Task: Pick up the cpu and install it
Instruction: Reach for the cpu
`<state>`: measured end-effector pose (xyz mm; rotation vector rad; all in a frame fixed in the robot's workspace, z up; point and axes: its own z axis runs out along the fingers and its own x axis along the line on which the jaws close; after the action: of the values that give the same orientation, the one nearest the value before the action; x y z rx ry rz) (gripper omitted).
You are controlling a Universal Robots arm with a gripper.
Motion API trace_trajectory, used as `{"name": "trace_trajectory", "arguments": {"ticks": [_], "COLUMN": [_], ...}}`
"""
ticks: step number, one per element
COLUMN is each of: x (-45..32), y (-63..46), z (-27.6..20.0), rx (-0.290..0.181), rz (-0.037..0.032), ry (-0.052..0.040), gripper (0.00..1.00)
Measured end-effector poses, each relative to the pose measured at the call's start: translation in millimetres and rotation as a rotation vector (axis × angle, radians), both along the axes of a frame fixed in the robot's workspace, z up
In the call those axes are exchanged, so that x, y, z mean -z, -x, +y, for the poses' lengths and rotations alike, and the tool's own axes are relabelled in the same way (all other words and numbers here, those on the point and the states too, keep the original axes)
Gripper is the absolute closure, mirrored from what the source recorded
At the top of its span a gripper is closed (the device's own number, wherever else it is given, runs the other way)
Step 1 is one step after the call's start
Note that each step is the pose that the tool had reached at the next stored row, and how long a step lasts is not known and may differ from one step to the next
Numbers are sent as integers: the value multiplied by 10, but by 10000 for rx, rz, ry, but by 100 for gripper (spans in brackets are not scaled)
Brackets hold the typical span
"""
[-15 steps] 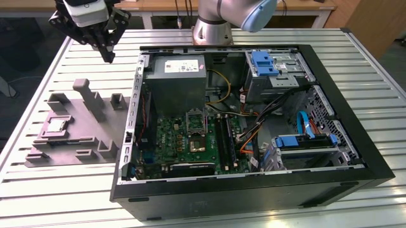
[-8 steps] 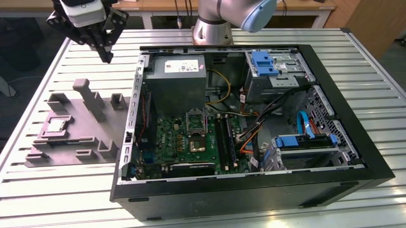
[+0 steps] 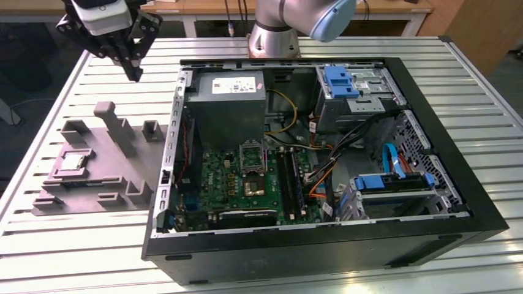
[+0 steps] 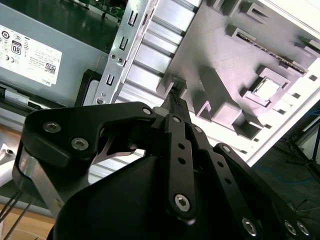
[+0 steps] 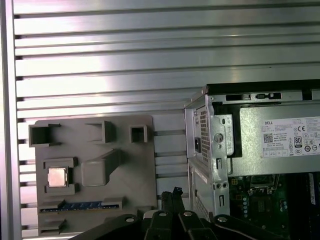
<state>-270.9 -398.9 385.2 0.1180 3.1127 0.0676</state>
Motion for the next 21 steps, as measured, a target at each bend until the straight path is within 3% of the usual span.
{"name": "trace_trajectory", "arguments": {"ticks": [21], "x": [9], "y": [98], "z": [0], "rx": [-1], "rz": [-1], "ry": [0], "gripper": [89]}}
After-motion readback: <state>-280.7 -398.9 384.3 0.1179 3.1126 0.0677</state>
